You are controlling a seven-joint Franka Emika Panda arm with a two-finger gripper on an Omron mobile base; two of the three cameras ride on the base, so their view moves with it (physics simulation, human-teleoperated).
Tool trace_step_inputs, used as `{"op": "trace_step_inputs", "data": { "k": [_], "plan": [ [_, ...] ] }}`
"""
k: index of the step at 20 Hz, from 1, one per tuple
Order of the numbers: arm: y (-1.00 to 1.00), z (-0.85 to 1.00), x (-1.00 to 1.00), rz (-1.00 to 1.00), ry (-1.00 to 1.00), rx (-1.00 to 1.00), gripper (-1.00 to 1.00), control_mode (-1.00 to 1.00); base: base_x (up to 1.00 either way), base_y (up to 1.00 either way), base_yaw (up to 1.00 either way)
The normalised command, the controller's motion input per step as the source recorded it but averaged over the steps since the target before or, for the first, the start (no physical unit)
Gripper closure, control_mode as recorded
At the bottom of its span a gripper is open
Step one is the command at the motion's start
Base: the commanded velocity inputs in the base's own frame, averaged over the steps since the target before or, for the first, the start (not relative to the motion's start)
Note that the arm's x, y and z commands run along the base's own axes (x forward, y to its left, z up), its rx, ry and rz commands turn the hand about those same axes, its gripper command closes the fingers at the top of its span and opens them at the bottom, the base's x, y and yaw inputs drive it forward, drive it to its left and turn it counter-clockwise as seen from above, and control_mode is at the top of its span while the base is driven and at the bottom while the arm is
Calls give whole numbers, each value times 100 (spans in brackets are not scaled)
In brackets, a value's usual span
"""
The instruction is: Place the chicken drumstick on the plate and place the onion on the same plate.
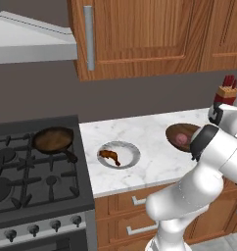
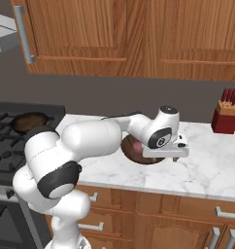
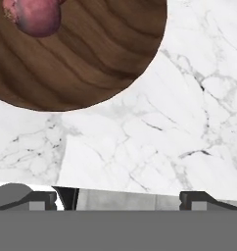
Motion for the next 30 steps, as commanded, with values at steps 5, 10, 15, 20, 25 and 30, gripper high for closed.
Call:
{"op": "trace_step_inputs", "data": {
  "k": [5,10,15,20,25,30],
  "plan": [
    [-4,0,0,0,0,0,-100,-100,7,-11,0],
    [8,1,2,-3,-3,1,-100,-100,0,0,0],
    [39,15,15,-12,-4,0,-100,-100,0,0,0],
    [46,22,18,-15,-1,0,-100,-100,0,0,0],
    [46,0,37,-20,0,4,-100,-100,0,0,0],
    [42,-11,33,-18,0,2,-100,-100,0,0,0]
  ]
}}
